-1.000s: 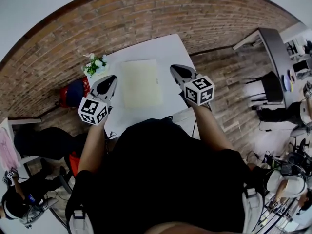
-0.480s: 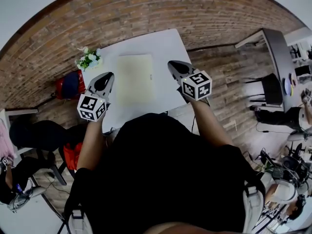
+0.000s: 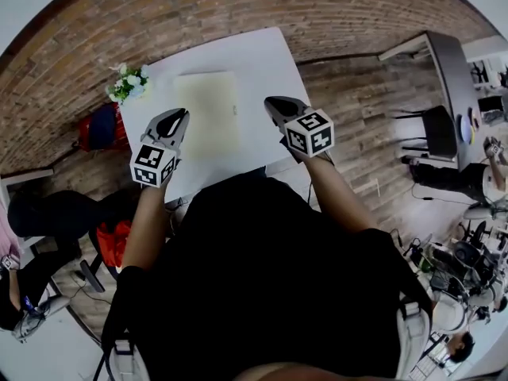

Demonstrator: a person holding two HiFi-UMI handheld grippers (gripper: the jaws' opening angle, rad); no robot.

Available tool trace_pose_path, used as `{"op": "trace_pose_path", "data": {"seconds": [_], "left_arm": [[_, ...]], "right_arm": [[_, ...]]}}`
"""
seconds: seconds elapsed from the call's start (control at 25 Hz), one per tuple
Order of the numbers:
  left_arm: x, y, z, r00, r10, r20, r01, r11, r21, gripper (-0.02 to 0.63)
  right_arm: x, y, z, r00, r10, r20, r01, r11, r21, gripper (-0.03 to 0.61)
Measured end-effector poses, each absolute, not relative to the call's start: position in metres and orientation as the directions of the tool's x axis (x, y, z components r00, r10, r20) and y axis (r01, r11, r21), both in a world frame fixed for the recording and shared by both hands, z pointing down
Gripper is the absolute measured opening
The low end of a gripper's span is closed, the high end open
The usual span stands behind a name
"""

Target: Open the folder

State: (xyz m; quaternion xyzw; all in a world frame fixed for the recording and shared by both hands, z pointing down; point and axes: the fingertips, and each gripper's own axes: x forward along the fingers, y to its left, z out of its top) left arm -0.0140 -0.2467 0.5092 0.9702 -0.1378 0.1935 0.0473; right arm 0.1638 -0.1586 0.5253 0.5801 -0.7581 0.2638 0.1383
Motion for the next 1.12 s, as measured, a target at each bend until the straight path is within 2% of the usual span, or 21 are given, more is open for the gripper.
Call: {"op": "trace_pose_path", "data": {"seconds": [0.24,0.6,0.84,1.12], "left_arm": [[0.003,-0.232,0.549,0.838,-0.215,0.501,-0.224,-0.974,-0.043,0.079],[0.029,-0.210,0.586,0.808,-0.151,0.569,-0.125,-0.989,-0.085,0.113],[0.045,-0.171,0.623,0.742,-0.049,0.669,0.032,-0.994,-0.108,0.182],[0.053,-0.144,0.662,0.684,0.006,0.729,0.121,-0.987,-0.105,0.198]], "right_arm": [[0.161,-0.140,0.559,-0.291,-0.772,0.564,-0.952,0.177,-0.249,0.028],[0.176,-0.104,0.596,-0.259,-0.738,0.623,-0.958,0.111,-0.266,0.028],[0.175,-0.083,0.610,-0.265,-0.715,0.646,-0.955,0.100,-0.281,0.028],[0.174,-0.072,0.625,-0.280,-0.694,0.663,-0.951,0.105,-0.292,0.028]]}}
